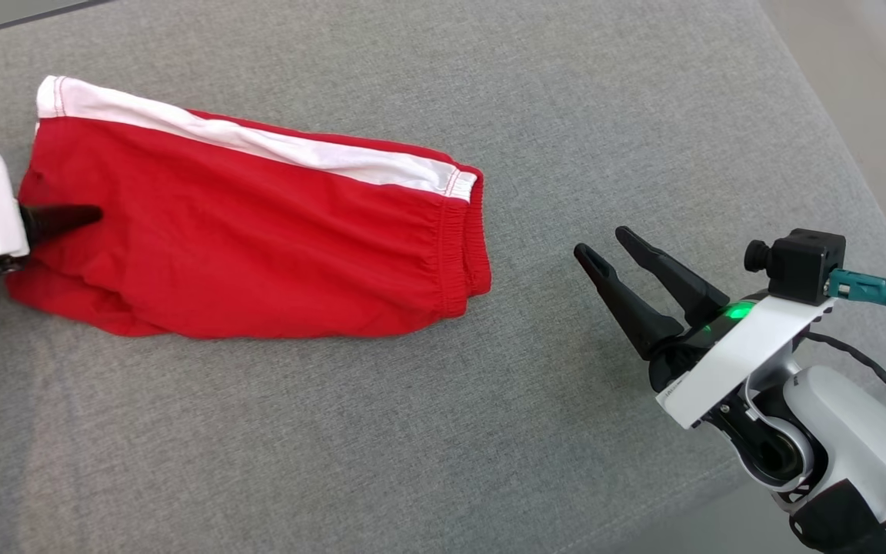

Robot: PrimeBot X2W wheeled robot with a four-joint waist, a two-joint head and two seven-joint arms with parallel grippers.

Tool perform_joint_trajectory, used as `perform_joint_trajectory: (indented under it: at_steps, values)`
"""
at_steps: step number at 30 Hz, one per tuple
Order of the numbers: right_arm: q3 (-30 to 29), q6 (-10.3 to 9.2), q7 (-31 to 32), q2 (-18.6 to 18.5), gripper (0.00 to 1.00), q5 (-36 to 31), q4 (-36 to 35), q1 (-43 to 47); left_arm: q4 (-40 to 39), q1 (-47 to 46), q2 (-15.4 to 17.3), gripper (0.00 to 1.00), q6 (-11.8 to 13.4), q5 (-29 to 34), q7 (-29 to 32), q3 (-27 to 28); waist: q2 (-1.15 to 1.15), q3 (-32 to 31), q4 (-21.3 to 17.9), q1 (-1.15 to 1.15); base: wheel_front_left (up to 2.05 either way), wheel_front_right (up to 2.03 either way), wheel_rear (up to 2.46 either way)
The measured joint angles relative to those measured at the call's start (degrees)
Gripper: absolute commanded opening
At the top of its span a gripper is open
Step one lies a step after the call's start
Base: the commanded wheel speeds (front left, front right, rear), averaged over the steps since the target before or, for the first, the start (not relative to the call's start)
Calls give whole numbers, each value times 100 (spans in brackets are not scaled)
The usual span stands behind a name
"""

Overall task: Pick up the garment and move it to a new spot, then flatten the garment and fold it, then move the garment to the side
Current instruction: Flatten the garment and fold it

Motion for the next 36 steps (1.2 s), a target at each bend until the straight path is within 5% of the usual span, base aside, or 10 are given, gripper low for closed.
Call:
perform_joint_trajectory:
  at_steps: [21,36]
  values:
    - [-482,0,708,-47,100,-301,-31,542,-436,1198,-701,0,-143,-564,-704,183,0,-963,1186,0,0,0,0]
    - [-915,0,1059,-12,100,-466,-202,936,-779,1811,-599,0,102,-537,-956,148,0,-1362,1653,0,0,0,0]
